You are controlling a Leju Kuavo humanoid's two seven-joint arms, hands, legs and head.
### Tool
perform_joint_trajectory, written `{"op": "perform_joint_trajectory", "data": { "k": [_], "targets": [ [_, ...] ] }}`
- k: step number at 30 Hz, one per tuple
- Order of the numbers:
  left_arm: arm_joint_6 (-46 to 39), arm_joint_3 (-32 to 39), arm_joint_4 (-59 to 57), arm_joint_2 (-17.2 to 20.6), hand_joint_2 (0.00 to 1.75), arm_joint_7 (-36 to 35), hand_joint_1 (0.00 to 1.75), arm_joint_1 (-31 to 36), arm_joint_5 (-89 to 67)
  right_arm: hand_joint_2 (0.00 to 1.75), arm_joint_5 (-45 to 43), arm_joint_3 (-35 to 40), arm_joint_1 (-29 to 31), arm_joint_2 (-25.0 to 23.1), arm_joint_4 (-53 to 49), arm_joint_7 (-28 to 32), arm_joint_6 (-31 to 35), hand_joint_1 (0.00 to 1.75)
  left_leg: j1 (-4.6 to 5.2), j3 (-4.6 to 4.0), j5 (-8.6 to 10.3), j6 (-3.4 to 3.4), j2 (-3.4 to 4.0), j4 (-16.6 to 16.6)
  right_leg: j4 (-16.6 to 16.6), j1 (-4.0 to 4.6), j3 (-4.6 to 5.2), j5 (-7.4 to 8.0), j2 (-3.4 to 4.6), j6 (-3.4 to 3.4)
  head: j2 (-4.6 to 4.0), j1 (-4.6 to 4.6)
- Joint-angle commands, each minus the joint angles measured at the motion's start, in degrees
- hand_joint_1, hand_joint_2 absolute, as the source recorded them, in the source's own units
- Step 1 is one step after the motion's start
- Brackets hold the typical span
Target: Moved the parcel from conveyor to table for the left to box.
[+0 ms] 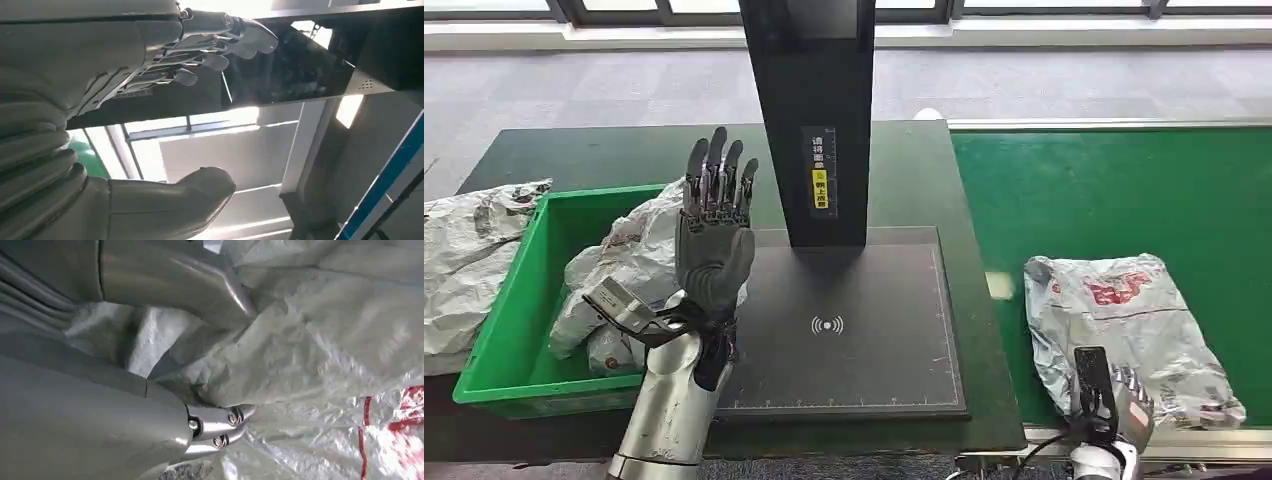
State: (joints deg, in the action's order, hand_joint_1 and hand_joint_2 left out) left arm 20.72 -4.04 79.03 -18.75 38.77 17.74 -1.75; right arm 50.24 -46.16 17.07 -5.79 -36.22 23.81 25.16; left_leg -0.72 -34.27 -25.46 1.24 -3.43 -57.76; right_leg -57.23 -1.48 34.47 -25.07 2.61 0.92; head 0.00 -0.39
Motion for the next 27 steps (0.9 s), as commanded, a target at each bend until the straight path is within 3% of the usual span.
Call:
{"op": "perform_joint_trajectory", "data": {
  "k": [1, 13, 16, 17, 19, 21, 22, 27],
  "targets": [
    [-0.28, 0.40, 0.73, -1.25, 1.75, 1.08, 0.00, -7.68, -0.31, 0.00, 1.87, 4.92, 2.58, 2.63, 8.72, -2.43, 0.10, 1.75, 0.03, 0.31, -0.08, -0.05, 0.40, 0.15, 0.17, 0.04, -0.23, 0.01, 0.09, -0.06, 0.00, 0.00],
    [-0.48, 0.25, 0.53, -1.25, 1.75, 1.05, 0.00, -7.83, -0.48, 0.00, 1.93, 4.65, 1.99, 2.47, 8.03, -2.12, -0.11, 1.75, 0.01, 0.51, -0.08, -0.06, 0.41, 0.21, 0.25, 0.16, -0.41, -0.02, 0.00, -0.09, 0.00, 0.00],
    [-1.11, 0.33, 0.02, -1.25, 1.75, 1.15, 0.00, -7.54, -0.77, 0.00, 0.99, 4.29, 1.77, 1.58, 6.03, 2.34, 1.03, 1.75, 0.02, 0.46, -0.07, -0.05, 0.34, 0.18, 0.20, 0.14, -0.36, -0.02, -0.01, -0.07, 0.00, 0.00],
    [-1.30, 0.39, -0.13, -1.25, 1.75, 1.23, 0.00, -7.54, -0.90, 0.00, -0.25, 4.69, 1.47, 0.56, 3.63, 8.04, 1.91, 1.75, 0.03, 0.54, -0.08, -0.08, 0.47, 0.25, 0.28, 0.15, -0.43, -0.02, -0.04, -0.10, 0.00, 0.00],
    [-1.74, 0.46, -0.64, -1.25, 1.75, 1.23, 0.00, -7.33, -1.22, 0.00, -3.11, 5.88, 0.04, -2.00, -2.68, 12.59, 1.48, 1.75, 0.03, 0.48, -0.09, -0.06, 0.47, 0.20, 0.22, 0.14, -0.35, -0.02, 0.05, -0.08, 0.00, 0.00],
    [-1.93, 0.43, -1.09, -1.25, 1.75, 1.23, 0.00, -6.97, -1.19, 0.00, -5.12, 6.99, -1.91, -3.85, -8.57, 13.49, 1.55, 1.75, 0.03, 0.71, -0.16, -0.10, 0.83, 0.35, 0.38, 0.21, -0.55, -0.03, -0.01, -0.18, 0.00, 0.00],
    [-1.99, 0.41, -1.23, -1.25, 1.75, 1.23, 0.00, -6.82, -1.18, 0.00, -5.13, 7.25, -2.22, -4.06, -9.42, 13.44, 1.36, 1.75, 0.06, 0.38, -0.08, -0.04, 0.42, 0.16, 0.12, 0.09, -0.25, -0.04, 0.04, -0.08, 0.00, 0.00],
    [-2.52, 0.65, -2.33, -1.25, 1.75, 1.23, 0.00, -6.04, -1.24, 0.00, -11.85, 11.25, -9.07, -8.24, -26.11, 16.19, 1.01, 1.75, 0.07, 0.38, -0.08, -0.05, 0.34, 0.18, 0.13, 0.09, -0.26, -0.08, -0.12, -0.11, 0.00, 0.00]
  ]
}}
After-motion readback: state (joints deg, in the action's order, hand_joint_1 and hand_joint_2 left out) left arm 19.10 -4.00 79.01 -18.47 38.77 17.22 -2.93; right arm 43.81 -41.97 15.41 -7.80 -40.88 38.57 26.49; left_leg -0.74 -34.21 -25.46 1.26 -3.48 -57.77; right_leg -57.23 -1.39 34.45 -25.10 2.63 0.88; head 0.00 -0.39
